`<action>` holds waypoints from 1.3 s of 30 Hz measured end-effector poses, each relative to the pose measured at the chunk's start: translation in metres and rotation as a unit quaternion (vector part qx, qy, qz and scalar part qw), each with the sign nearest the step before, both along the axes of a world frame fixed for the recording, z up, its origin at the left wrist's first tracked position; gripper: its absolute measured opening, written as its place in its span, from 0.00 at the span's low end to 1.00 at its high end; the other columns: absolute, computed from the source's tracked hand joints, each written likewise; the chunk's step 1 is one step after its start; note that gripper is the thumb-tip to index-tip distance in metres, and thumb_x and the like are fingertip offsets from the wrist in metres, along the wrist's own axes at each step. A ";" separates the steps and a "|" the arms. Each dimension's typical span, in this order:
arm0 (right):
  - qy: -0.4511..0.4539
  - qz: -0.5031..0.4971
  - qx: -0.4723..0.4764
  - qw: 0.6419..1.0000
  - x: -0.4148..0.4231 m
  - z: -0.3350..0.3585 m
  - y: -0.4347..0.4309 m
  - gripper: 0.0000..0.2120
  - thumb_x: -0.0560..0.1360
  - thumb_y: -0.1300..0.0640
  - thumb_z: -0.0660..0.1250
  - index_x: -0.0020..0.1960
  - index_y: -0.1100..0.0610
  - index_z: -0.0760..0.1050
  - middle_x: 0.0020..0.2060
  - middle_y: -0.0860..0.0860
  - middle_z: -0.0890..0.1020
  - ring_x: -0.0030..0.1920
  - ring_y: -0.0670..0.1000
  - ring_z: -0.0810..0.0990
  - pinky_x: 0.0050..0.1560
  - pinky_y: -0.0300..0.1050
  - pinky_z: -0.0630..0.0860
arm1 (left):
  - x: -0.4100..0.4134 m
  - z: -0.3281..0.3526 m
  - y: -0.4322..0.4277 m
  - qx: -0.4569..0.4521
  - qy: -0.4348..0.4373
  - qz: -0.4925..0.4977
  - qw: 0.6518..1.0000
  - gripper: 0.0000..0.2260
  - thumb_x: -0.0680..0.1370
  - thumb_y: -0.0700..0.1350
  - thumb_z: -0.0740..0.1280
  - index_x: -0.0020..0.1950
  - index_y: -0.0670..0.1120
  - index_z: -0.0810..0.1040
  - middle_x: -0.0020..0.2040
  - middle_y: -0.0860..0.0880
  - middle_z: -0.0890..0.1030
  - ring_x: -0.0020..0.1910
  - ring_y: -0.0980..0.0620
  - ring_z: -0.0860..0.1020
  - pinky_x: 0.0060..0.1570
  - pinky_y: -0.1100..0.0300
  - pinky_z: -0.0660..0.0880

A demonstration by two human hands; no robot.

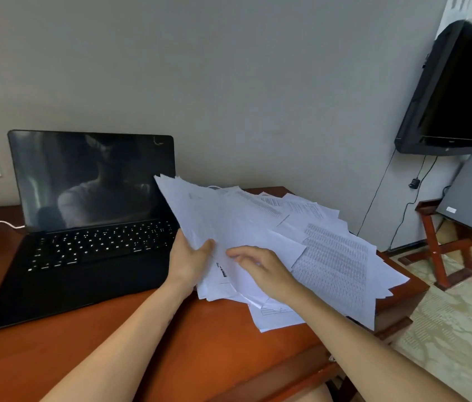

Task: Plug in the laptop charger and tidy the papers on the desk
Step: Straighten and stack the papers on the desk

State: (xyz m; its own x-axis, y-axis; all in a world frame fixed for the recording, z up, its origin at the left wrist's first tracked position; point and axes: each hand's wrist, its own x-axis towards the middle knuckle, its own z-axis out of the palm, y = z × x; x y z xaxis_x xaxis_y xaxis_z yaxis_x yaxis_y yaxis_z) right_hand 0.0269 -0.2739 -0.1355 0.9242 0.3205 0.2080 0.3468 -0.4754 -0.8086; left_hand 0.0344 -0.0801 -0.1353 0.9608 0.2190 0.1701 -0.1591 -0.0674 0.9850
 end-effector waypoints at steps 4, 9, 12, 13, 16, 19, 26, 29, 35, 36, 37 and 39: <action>-0.054 -0.071 0.015 0.996 0.006 0.003 -0.010 0.15 0.79 0.64 0.63 0.60 0.51 0.82 0.56 0.43 0.83 0.59 0.40 0.79 0.67 0.41 0.73 | -0.003 0.002 -0.001 -0.002 0.004 0.008 1.000 0.20 0.79 0.37 0.67 0.70 0.52 0.75 0.60 0.54 0.82 0.60 0.51 0.81 0.64 0.47 0.78; -0.056 -0.295 -0.096 0.949 0.033 0.005 -0.043 0.16 0.80 0.53 0.65 0.67 0.53 0.77 0.64 0.50 0.79 0.68 0.56 0.70 0.71 0.50 0.66 | -0.007 0.005 0.000 -0.033 -0.031 0.010 0.999 0.18 0.82 0.36 0.67 0.66 0.55 0.75 0.59 0.55 0.82 0.59 0.55 0.80 0.62 0.52 0.77; -0.013 -0.324 -0.083 0.942 0.038 0.004 -0.053 0.21 0.80 0.48 0.64 0.70 0.54 0.72 0.67 0.54 0.74 0.68 0.58 0.70 0.70 0.55 0.68 | -0.008 0.009 0.002 -0.054 -0.048 0.027 0.997 0.18 0.82 0.37 0.68 0.68 0.55 0.74 0.60 0.55 0.82 0.59 0.56 0.80 0.61 0.54 0.77; -0.013 -0.320 -0.033 0.947 0.039 0.006 -0.054 0.22 0.80 0.49 0.65 0.71 0.55 0.71 0.67 0.55 0.74 0.66 0.58 0.72 0.67 0.55 0.71 | -0.008 0.011 0.003 -0.064 -0.053 0.034 0.996 0.18 0.81 0.38 0.68 0.68 0.55 0.74 0.60 0.56 0.82 0.58 0.58 0.80 0.60 0.55 0.77; 0.010 -0.324 0.137 0.936 0.041 0.019 -0.056 0.25 0.80 0.52 0.67 0.74 0.57 0.67 0.69 0.51 0.72 0.66 0.54 0.75 0.67 0.52 0.73 | -0.008 0.016 0.007 -0.087 -0.051 0.028 0.995 0.19 0.81 0.40 0.70 0.69 0.57 0.73 0.61 0.58 0.81 0.59 0.58 0.80 0.61 0.55 0.76; -0.007 -0.346 0.242 0.906 0.044 0.033 -0.059 0.23 0.80 0.58 0.68 0.73 0.58 0.68 0.68 0.52 0.73 0.62 0.51 0.75 0.61 0.46 0.72 | -0.006 0.017 0.011 -0.090 -0.041 -0.016 0.995 0.20 0.82 0.41 0.70 0.69 0.59 0.74 0.62 0.58 0.82 0.62 0.54 0.81 0.64 0.51 0.77; -0.047 -0.399 0.330 0.854 0.046 0.041 -0.088 0.17 0.79 0.66 0.66 0.67 0.59 0.73 0.63 0.51 0.75 0.50 0.49 0.78 0.39 0.31 0.74 | -0.008 0.014 0.014 -0.077 -0.009 -0.105 0.992 0.18 0.82 0.44 0.72 0.65 0.63 0.75 0.59 0.57 0.85 0.59 0.52 0.84 0.64 0.45 0.79; -0.076 -0.419 0.311 0.850 0.043 0.042 -0.099 0.15 0.78 0.70 0.64 0.62 0.58 0.76 0.61 0.51 0.77 0.47 0.45 0.78 0.35 0.24 0.72 | -0.009 0.015 0.014 -0.077 0.006 -0.139 0.987 0.18 0.82 0.42 0.71 0.68 0.60 0.75 0.60 0.55 0.86 0.58 0.50 0.85 0.63 0.43 0.79; -0.087 -0.413 0.293 0.858 0.045 0.046 -0.119 0.18 0.78 0.72 0.57 0.59 0.55 0.76 0.60 0.52 0.78 0.62 0.52 0.76 0.63 0.44 0.74 | -0.012 0.020 0.024 -0.083 0.028 -0.192 0.977 0.21 0.82 0.38 0.70 0.72 0.56 0.74 0.61 0.52 0.85 0.59 0.48 0.85 0.63 0.42 0.79; -0.074 -0.407 0.297 0.861 0.046 0.046 -0.123 0.16 0.79 0.70 0.59 0.62 0.56 0.75 0.59 0.51 0.78 0.59 0.51 0.77 0.60 0.43 0.74 | -0.013 0.021 0.026 -0.085 0.032 -0.198 0.976 0.22 0.82 0.38 0.70 0.72 0.56 0.73 0.61 0.52 0.85 0.59 0.47 0.85 0.63 0.42 0.79; -0.058 -0.398 0.305 0.863 0.047 0.046 -0.126 0.14 0.80 0.67 0.61 0.63 0.57 0.75 0.57 0.50 0.78 0.57 0.50 0.77 0.56 0.42 0.75 | -0.013 0.021 0.026 -0.085 0.036 -0.205 0.974 0.22 0.81 0.38 0.70 0.72 0.56 0.73 0.62 0.51 0.85 0.59 0.47 0.85 0.62 0.43 0.79; -0.039 -0.368 0.317 0.873 0.050 0.047 -0.127 0.07 0.80 0.61 0.62 0.57 0.57 0.76 0.49 0.49 0.79 0.49 0.49 0.77 0.47 0.41 0.74 | -0.013 0.022 0.027 -0.075 0.042 -0.222 0.971 0.24 0.81 0.39 0.71 0.74 0.55 0.72 0.63 0.51 0.85 0.60 0.47 0.85 0.62 0.43 0.80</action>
State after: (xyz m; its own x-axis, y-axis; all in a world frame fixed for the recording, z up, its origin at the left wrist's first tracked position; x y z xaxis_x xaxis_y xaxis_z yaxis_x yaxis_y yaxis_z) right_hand 0.0765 -0.4008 -0.0886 0.8065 -0.5567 0.1993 0.2021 -0.0572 -0.9777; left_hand 0.0209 -0.0533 -0.1135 0.9753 -0.2034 0.0859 -0.0588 0.1358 0.9890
